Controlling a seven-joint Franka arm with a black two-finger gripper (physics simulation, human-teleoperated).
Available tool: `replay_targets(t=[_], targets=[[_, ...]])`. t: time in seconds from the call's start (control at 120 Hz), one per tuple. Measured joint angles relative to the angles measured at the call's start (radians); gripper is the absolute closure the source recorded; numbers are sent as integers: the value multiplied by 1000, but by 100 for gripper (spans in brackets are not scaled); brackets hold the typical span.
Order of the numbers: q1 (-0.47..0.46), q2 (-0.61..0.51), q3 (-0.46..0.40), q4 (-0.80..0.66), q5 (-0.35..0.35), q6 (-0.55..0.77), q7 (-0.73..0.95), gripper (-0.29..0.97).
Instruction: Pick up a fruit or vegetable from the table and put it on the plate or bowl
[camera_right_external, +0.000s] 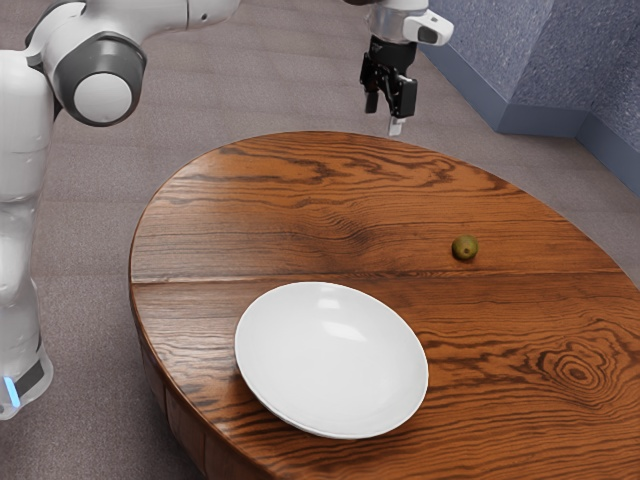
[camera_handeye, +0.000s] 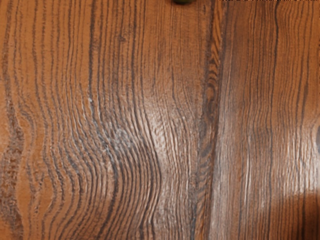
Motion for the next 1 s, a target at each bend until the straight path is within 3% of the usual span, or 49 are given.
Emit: replay_targets(t=[0.133, 0.333, 0.525, 1.0], targets=[[12, 0, 5, 4, -29, 0, 0, 0], [6, 45, 6, 50, 45, 32, 13, 0], [130, 203, 5, 88, 66, 175, 111, 0], [155, 347, -46, 98, -6, 478, 348, 0]])
